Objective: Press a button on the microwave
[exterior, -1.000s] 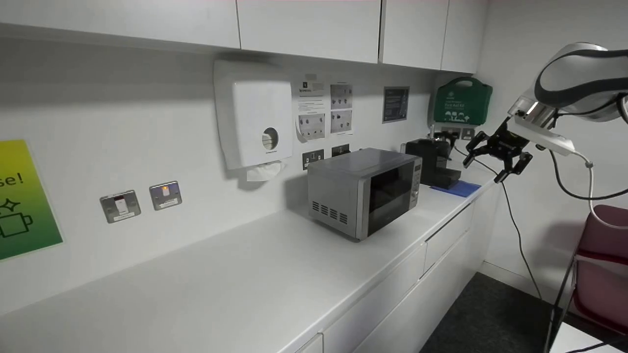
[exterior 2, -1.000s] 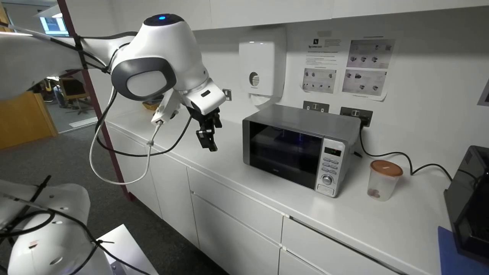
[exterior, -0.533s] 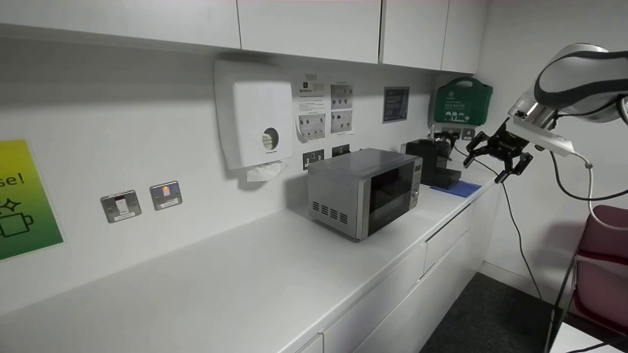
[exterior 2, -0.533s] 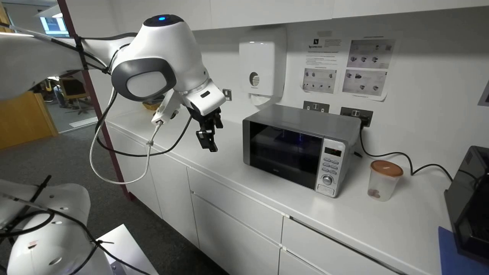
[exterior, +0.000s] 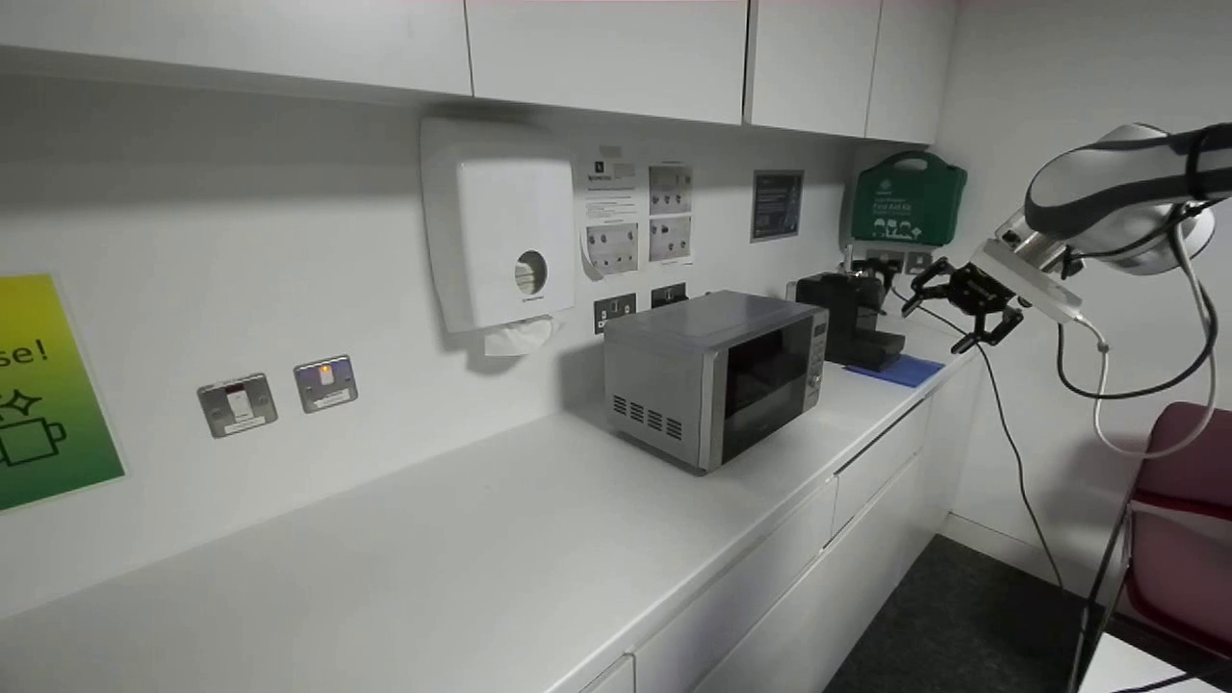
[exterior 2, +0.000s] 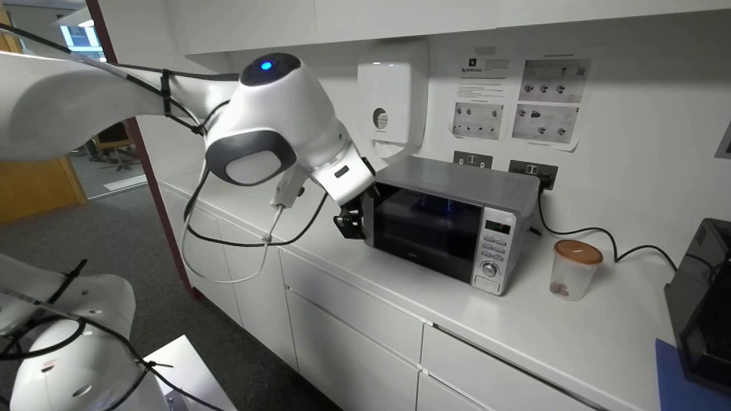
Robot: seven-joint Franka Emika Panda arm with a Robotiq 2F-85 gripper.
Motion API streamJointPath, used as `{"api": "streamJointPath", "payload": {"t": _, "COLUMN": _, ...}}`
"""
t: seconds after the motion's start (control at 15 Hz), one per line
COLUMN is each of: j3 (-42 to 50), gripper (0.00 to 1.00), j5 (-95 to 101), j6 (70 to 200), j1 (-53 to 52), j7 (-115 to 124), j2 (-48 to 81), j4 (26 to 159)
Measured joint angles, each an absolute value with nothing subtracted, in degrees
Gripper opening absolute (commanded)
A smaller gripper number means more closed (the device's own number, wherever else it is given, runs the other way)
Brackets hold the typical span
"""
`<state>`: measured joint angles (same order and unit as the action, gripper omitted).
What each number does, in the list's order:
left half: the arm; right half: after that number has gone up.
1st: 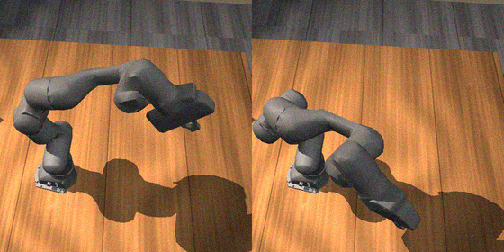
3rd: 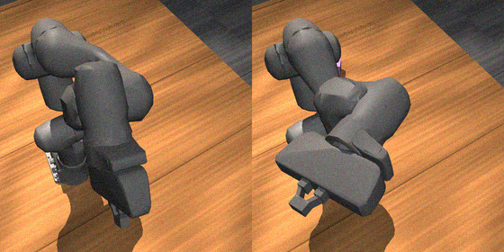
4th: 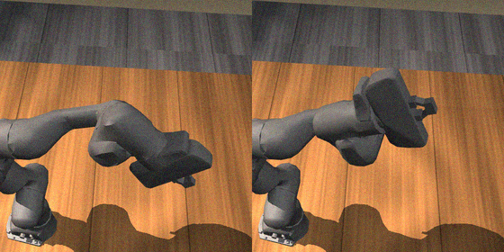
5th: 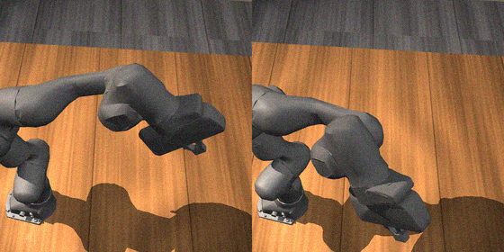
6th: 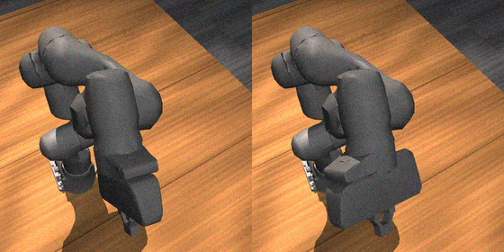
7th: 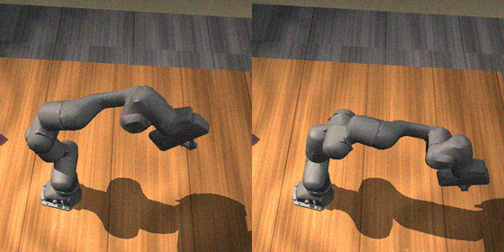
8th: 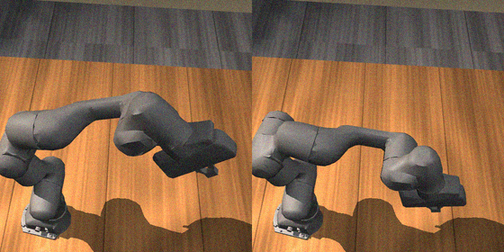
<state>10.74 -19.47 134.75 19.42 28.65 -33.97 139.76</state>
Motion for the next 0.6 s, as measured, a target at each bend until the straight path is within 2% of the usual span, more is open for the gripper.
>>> {"api": "streamJointPath", "payload": {"t": 0.6, "j3": 19.48, "gripper": 1.00, "j5": -38.10, "j6": 160.33, "j1": 15.09, "j7": 22.10, "j2": -19.57, "j4": 138.22}}
